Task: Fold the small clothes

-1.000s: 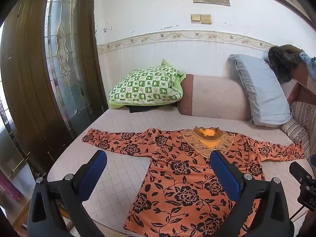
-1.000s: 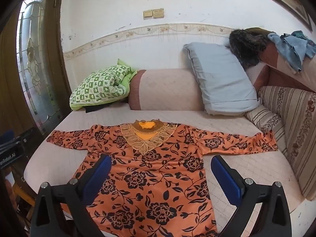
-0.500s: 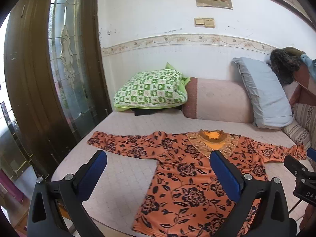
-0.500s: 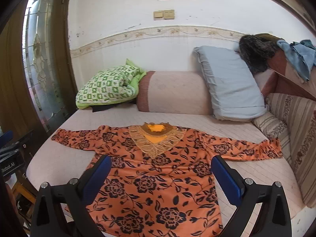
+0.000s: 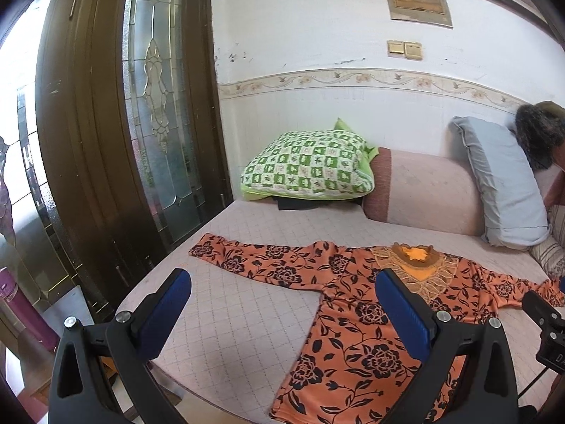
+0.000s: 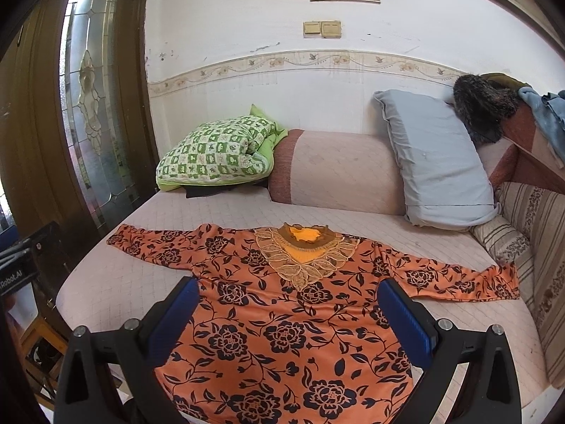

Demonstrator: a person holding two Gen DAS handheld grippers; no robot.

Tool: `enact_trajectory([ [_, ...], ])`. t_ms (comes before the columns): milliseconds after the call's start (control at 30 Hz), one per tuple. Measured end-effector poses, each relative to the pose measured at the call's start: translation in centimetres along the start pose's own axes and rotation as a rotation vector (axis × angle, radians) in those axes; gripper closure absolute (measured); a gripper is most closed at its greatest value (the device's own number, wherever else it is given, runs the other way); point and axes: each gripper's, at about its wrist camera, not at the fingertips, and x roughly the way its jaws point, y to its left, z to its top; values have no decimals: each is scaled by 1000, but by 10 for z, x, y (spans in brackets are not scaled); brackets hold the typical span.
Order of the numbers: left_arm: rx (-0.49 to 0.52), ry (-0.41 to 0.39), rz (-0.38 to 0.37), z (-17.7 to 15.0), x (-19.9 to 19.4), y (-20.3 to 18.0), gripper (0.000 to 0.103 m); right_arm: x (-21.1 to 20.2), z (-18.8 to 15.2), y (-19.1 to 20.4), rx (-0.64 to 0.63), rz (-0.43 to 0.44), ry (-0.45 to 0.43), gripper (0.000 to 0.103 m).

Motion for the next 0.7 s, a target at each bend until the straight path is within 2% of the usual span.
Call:
enact_trajectory([
  [300, -6, 19, 11, 1, 6, 3, 0, 1, 0, 3, 2, -4, 2, 1],
  [567, 3, 41, 13, -3, 13, -5, 0, 4, -8, -17, 32, -8, 17, 1],
  [633, 12, 61, -2, -6, 18, -11, 0, 5, -11, -25, 38, -22, 21, 1],
  [700, 21, 115, -35, -13, 29, -20, 0, 7, -13, -35, 40, -49, 26, 1],
])
